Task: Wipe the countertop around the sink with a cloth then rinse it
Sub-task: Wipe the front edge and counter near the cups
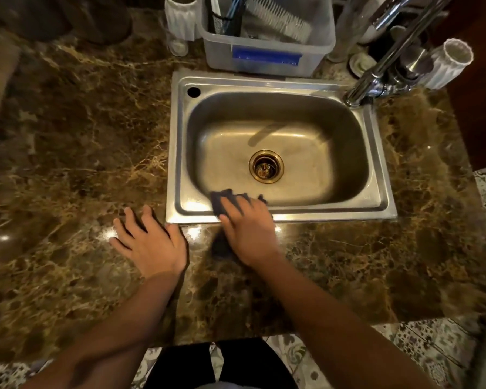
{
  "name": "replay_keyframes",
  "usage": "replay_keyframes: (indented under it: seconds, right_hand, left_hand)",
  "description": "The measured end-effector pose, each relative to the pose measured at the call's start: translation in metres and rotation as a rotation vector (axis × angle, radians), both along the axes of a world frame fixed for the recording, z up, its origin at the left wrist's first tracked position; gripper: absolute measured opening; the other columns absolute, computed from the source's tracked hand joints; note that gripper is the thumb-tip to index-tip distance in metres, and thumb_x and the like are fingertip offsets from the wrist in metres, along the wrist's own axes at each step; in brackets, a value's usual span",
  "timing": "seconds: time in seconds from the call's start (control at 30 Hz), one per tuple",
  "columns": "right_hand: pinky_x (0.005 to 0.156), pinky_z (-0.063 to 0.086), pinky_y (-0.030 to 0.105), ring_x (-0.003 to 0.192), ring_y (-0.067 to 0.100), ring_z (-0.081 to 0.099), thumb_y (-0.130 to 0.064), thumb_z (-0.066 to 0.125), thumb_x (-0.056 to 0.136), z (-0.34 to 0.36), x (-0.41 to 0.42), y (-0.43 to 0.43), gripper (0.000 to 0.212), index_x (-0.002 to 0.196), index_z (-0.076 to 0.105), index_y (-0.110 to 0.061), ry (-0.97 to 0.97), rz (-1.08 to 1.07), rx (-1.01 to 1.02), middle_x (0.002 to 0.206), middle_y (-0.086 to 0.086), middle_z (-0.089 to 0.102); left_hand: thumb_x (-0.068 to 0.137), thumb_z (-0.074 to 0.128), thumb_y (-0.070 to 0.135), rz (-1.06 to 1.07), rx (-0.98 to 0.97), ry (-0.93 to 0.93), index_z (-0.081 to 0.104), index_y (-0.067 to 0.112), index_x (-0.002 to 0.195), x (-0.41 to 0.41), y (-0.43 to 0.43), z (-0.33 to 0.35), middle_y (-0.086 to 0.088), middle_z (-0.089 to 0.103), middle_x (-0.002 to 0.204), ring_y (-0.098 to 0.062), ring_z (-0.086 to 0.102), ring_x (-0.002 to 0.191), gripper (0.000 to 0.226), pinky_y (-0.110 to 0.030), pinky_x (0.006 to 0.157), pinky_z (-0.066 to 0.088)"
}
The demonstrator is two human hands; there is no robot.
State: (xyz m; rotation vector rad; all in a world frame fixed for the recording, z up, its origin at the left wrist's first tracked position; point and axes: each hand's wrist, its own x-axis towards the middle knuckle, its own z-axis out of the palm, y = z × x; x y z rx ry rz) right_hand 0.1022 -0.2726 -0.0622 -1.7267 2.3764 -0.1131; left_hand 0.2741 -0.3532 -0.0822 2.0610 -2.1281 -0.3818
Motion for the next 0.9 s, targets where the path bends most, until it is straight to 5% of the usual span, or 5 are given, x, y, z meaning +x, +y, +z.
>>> replay_keyframes:
  seconds: [0.13, 0.3, 0.5, 0.73, 0.9]
  right_hand:
    - [0.092, 0.040, 0.044, 0.114, 0.030, 0.056, -0.029, 0.025, 0.108, -0.003, -0.031, 0.018, 0.045, 0.123, 0.064, -0.013, 0.108, -0.046, 0.101, 0.131, 0.006, 0.063]
    - [0.098, 0.041, 0.042, 0.112, 0.028, 0.054, -0.040, 0.020, 0.105, 0.002, 0.023, -0.037, 0.051, 0.136, 0.054, -0.019, -0.017, -0.142, 0.078, 0.127, 0.007, 0.063]
    - [0.126, 0.010, 0.050, 0.153, 0.042, 0.003, -0.045, 0.007, 0.101, -0.011, 0.080, -0.133, 0.069, 0.160, 0.001, -0.007, -0.212, -0.101, 0.089, 0.166, 0.023, 0.001]
    - [0.125, 0.009, 0.052, 0.152, 0.046, 0.003, -0.039, 0.027, 0.106, -0.030, 0.013, -0.231, 0.065, 0.159, 0.012, -0.005, -0.337, -0.114, -0.030, 0.166, 0.024, 0.003]
    - [0.123, 0.000, 0.051, 0.153, 0.043, -0.007, -0.040, 0.027, 0.108, -0.023, -0.041, -0.299, 0.065, 0.160, 0.006, -0.009, -0.168, -0.029, 0.035, 0.167, 0.022, -0.004]
  left_hand:
    - [0.085, 0.050, 0.023, -0.128, -0.076, 0.177, 0.063, 0.012, 0.121, 0.006, -0.034, 0.014, -0.016, 0.051, 0.141, -0.039, 0.040, 0.132, 0.040, -0.056, 0.111, 0.027]
    - [0.093, 0.051, 0.022, -0.148, -0.031, 0.148, 0.050, 0.010, 0.140, -0.014, -0.108, 0.022, -0.018, 0.036, 0.156, -0.038, 0.028, 0.144, 0.049, -0.055, 0.117, 0.021]
    - [0.099, 0.046, 0.027, -0.214, -0.008, 0.002, 0.042, 0.011, 0.148, -0.026, -0.158, 0.010, -0.017, 0.027, 0.162, -0.036, 0.020, 0.151, 0.052, -0.057, 0.120, 0.017]
    - [0.104, 0.036, 0.030, -0.114, -0.021, 0.050, 0.046, 0.015, 0.147, -0.058, -0.182, 0.000, -0.011, 0.030, 0.163, -0.030, 0.018, 0.153, 0.047, -0.057, 0.120, 0.011]
    - [0.102, 0.035, 0.040, 0.017, 0.023, 0.073, 0.040, 0.018, 0.152, -0.080, -0.182, -0.004, -0.008, 0.022, 0.166, -0.029, 0.009, 0.155, 0.054, -0.058, 0.122, 0.000]
